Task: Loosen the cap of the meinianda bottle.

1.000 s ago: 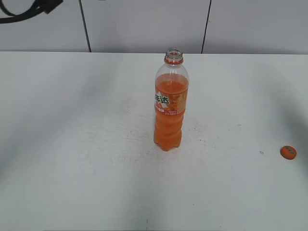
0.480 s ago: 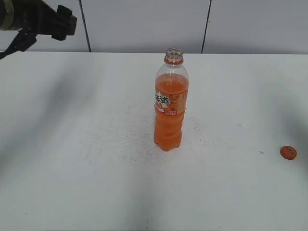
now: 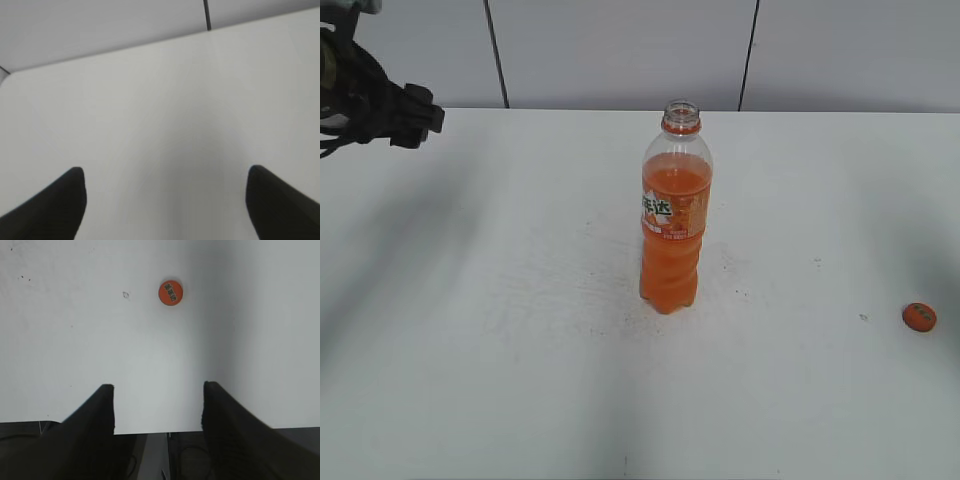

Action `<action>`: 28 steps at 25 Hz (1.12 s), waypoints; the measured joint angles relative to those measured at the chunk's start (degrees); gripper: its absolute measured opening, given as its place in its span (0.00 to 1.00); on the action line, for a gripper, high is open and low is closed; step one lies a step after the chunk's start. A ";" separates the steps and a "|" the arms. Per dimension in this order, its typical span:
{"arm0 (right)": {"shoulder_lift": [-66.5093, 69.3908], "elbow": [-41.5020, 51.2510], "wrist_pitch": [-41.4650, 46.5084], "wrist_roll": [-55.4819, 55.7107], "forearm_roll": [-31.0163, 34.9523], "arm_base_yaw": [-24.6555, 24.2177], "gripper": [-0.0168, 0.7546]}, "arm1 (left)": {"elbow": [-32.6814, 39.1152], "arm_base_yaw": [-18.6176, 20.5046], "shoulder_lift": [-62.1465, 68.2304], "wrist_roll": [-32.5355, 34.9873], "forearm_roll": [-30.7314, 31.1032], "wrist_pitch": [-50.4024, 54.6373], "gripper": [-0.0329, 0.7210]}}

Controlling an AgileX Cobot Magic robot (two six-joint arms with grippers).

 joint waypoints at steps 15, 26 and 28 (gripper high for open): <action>-0.26 -0.05 5.72 -1.40 0.05 0.00 0.57 | -7.06 5.82 -0.94 42.18 -51.11 38.18 0.82; -18.25 10.55 5.74 -1.45 1.73 0.00 0.57 | 5.48 5.89 -24.51 44.49 -51.66 43.08 0.81; -23.33 13.01 5.74 -1.51 1.77 0.00 0.57 | 8.73 5.89 -31.37 44.53 -51.71 43.20 0.79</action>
